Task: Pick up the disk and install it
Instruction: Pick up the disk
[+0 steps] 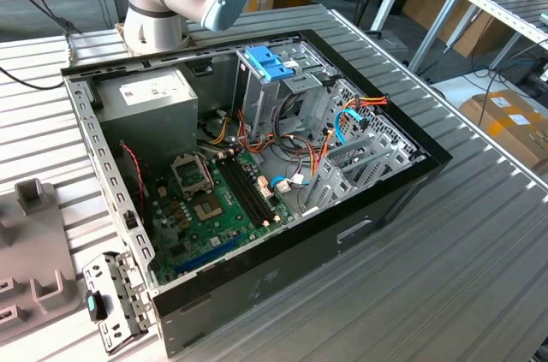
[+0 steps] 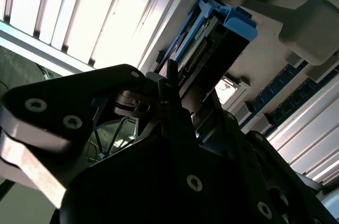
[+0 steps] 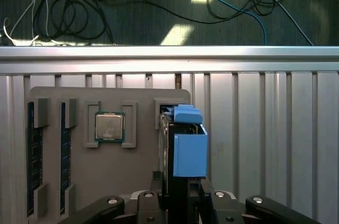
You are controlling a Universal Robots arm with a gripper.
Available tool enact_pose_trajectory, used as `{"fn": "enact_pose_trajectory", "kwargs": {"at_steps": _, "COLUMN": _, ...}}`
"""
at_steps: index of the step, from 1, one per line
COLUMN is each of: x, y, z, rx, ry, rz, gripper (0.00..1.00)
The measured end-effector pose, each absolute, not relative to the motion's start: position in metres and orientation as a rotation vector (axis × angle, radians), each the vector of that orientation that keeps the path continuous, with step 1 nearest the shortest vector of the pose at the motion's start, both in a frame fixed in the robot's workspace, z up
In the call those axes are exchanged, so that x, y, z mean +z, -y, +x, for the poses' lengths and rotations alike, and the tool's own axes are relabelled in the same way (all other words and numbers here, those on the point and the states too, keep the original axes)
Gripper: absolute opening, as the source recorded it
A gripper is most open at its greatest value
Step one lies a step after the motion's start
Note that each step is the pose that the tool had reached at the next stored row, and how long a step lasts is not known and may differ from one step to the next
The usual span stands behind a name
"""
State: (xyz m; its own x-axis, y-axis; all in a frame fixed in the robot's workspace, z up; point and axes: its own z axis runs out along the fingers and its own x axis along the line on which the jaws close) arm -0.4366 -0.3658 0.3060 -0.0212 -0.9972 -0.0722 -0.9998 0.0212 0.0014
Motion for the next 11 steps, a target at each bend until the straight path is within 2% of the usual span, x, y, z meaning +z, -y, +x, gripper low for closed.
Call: {"fn": "enact_pose_trajectory", "kwargs": {"at_steps": 11, "x": 0.3088, "y": 0.3658, "z": -0.4365, "rx": 0.079, "ry": -2.208, "rz": -2.162, "gripper": 0.35}}
